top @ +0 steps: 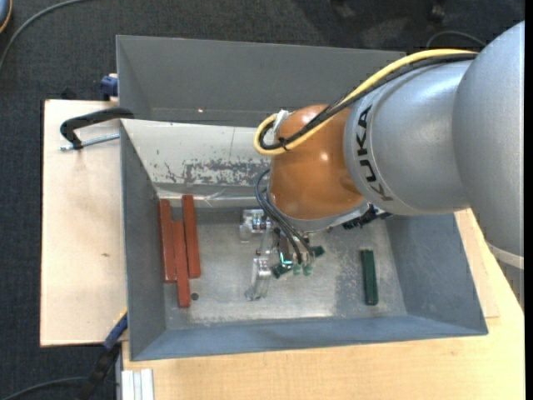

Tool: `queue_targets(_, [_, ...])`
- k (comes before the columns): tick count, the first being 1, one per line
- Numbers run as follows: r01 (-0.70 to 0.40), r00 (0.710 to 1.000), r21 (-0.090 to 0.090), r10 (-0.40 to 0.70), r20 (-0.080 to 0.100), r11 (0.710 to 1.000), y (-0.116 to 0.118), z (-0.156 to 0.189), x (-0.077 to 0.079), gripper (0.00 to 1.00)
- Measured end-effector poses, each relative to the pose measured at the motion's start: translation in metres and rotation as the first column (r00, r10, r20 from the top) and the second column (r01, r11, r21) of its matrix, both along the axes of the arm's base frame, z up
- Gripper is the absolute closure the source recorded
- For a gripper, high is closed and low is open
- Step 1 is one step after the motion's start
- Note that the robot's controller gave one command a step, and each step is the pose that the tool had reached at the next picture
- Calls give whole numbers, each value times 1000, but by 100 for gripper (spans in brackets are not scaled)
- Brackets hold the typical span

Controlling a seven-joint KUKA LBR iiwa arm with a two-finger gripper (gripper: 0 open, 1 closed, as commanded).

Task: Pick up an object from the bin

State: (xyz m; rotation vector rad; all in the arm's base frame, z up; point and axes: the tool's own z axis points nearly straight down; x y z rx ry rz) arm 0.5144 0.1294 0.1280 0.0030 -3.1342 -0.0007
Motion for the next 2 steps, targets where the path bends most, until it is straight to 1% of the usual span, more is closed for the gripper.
queue_targets(1, [-109,994,-3,109,2,994,-82,-60,6,0])
queue_targets(2, [-114,993,1,114,8,994,-77,-57,7,100])
